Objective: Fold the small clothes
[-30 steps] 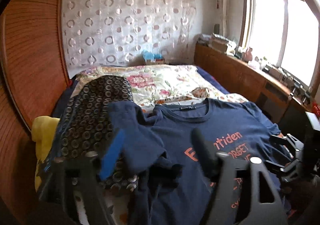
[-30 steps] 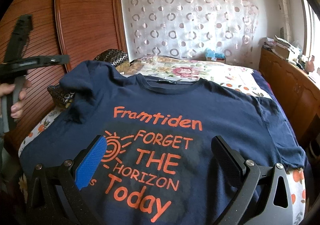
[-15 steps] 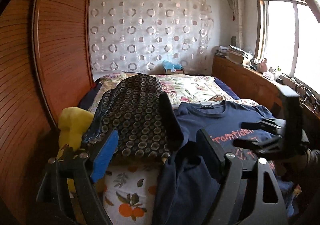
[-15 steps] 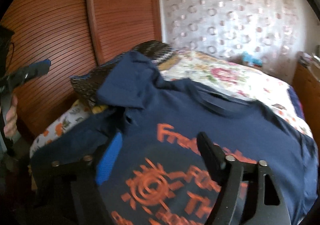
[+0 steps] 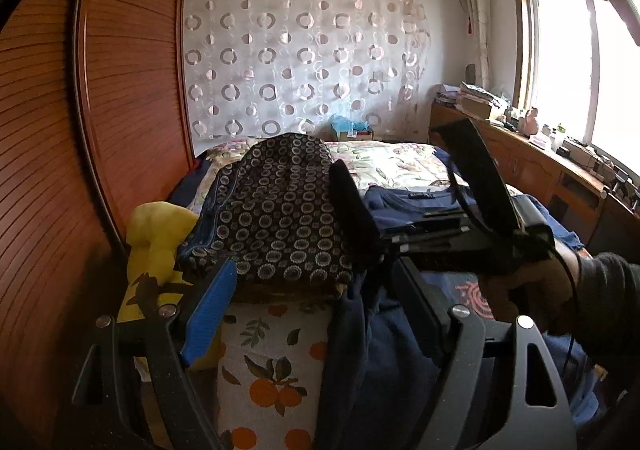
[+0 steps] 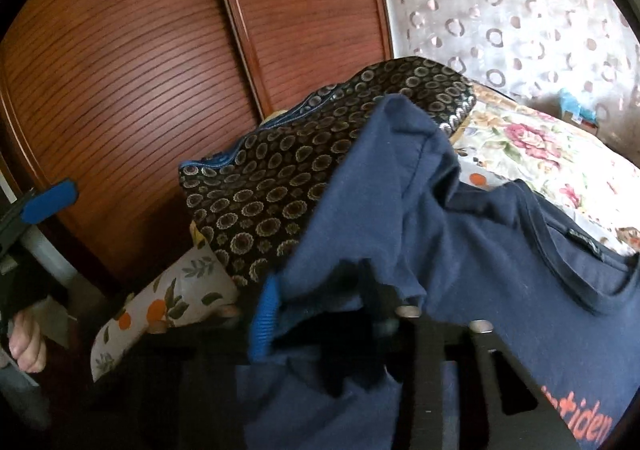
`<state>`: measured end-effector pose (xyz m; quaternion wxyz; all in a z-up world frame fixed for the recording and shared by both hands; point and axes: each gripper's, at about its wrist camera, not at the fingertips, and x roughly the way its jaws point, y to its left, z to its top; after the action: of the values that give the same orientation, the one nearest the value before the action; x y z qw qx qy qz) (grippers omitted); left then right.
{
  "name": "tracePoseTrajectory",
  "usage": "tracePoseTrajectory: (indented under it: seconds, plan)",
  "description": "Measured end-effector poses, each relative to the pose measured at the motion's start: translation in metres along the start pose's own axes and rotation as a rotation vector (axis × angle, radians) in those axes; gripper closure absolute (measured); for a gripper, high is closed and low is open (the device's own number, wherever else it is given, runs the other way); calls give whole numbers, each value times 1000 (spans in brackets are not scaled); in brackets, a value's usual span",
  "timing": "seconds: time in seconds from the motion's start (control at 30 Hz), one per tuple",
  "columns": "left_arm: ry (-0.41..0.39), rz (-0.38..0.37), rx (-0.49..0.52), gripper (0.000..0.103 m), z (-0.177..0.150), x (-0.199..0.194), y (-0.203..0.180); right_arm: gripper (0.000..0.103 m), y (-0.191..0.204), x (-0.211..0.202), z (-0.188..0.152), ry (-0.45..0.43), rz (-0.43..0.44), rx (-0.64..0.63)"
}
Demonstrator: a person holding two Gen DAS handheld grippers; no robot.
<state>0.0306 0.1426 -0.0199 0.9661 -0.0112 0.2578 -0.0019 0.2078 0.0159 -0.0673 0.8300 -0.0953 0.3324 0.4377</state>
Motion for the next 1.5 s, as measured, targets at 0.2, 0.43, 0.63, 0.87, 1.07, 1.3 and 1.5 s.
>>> tracePoseTrajectory:
  seconds: [0.2,0.43,0.63,0.87,1.07,1.3,1.5]
  plan:
    - [2,-9,-5,22,-6,0,-1,98,-26,-15,29,-45,-101,-27]
    - [10,-24,-5,22,-10,2,-8,86,-70,-20,55,-38,-306,34]
    - [16,-34,-2,22,-12,5,-14,48,-72,-21,37,-53,-330,75]
    - [36,-53,1,22,-16,10,-27,49,-74,-51,-10,-51,-310,67]
    - [62,-80,9,22,-23,19,-42,49,-73,-115,-55,-72,-331,98]
    - [78,-116,30,22,-24,30,-65,49,-79,-176,-105,-91,-417,172]
    - [105,-139,54,22,-27,40,-84,49,-92,-212,-147,-84,-523,242]
